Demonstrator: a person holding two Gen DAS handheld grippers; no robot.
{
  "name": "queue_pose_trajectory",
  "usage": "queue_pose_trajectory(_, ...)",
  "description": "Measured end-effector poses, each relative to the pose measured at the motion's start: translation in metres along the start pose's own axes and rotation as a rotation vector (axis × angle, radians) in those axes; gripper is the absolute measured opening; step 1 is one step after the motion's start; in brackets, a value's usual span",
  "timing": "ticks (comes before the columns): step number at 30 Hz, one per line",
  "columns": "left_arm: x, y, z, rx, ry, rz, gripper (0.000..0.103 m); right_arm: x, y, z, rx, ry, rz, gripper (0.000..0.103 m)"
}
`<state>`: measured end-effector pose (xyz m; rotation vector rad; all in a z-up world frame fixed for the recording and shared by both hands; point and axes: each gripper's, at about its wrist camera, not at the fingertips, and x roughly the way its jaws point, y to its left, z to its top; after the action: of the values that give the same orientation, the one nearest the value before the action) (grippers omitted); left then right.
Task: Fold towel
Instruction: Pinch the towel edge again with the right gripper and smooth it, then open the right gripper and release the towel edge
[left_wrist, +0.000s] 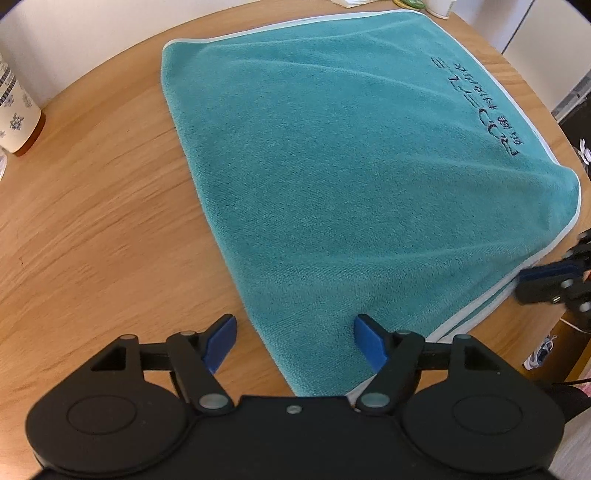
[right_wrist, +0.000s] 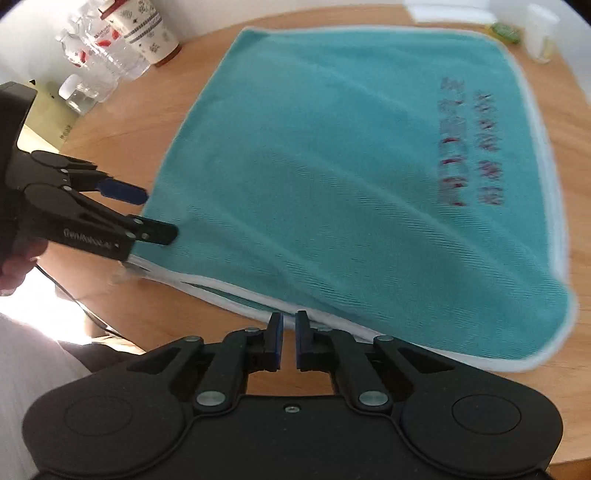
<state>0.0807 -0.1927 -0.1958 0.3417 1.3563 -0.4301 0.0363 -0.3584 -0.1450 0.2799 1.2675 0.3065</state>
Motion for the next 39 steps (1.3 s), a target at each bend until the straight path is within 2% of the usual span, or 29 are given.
queue_pose_trajectory(3, 0.001, -0.002, 0.001, -0.027, 0.013, -0.006, 0.072, -0.007, -0.003, 0.004, 0.024, -0.036, 0.03, 0.012)
queue_pose_trajectory(7, -0.004, -0.005, -0.003, -0.053, 0.006, -0.014, 0.072, 0.006, 0.017, 0.012, -0.107, -0.042, 0.052, 0.012)
queue_pose_trajectory(9, -0.008, -0.006, -0.005, -0.062, 0.002, 0.004, 0.072, 0.012, 0.024, 0.015, -0.161, -0.028, 0.082, 0.018)
queue_pose_trajectory(11, -0.013, -0.004, -0.008, -0.113, -0.005, 0.016, 0.072, 0.019, 0.035, 0.018, -0.253, -0.011, 0.085, 0.026)
queue_pose_trajectory(15, -0.024, -0.006, -0.012, -0.198, -0.027, 0.028, 0.072, 0.027, 0.044, 0.023, -0.384, 0.02, 0.083, 0.026)
queue_pose_trajectory(18, -0.031, 0.005, -0.023, -0.279, -0.009, 0.035, 0.072, 0.034, 0.051, 0.021, -0.503, 0.061, 0.044, 0.026)
queue_pose_trajectory(19, -0.034, 0.008, -0.032, -0.317, 0.003, 0.046, 0.072, 0.035, 0.055, 0.021, -0.558, 0.071, 0.037, 0.024)
queue_pose_trajectory(22, -0.037, 0.005, -0.041, -0.342, 0.009, 0.071, 0.072, 0.036, 0.06, 0.025, -0.639, 0.098, 0.012, 0.007)
queue_pose_trajectory(23, -0.038, 0.004, -0.045, -0.348, 0.008, 0.086, 0.072, 0.034, 0.059, 0.025, -0.648, 0.101, 0.016, 0.004)
queue_pose_trajectory(26, -0.043, 0.0, -0.053, -0.37, 0.017, 0.101, 0.073, 0.027, 0.059, 0.024, -0.69, 0.12, 0.039, 0.004)
queue_pose_trajectory(32, -0.043, 0.005, -0.063, -0.374, 0.026, 0.076, 0.073, 0.019, 0.06, 0.014, -0.741, 0.119, 0.044, 0.004)
queue_pose_trajectory(35, -0.04, 0.003, -0.065, -0.358, 0.032, 0.067, 0.073, 0.023, 0.059, 0.014, -0.74, 0.108, 0.008, 0.012)
queue_pose_trajectory(37, -0.039, 0.005, -0.064, -0.366, 0.034, 0.056, 0.073, 0.01, 0.054, 0.009, -0.732, 0.092, 0.01, 0.013)
queue_pose_trajectory(39, -0.038, 0.006, -0.062, -0.376, 0.028, 0.038, 0.073, -0.013, 0.033, 0.009, -0.624, 0.054, -0.029, 0.013)
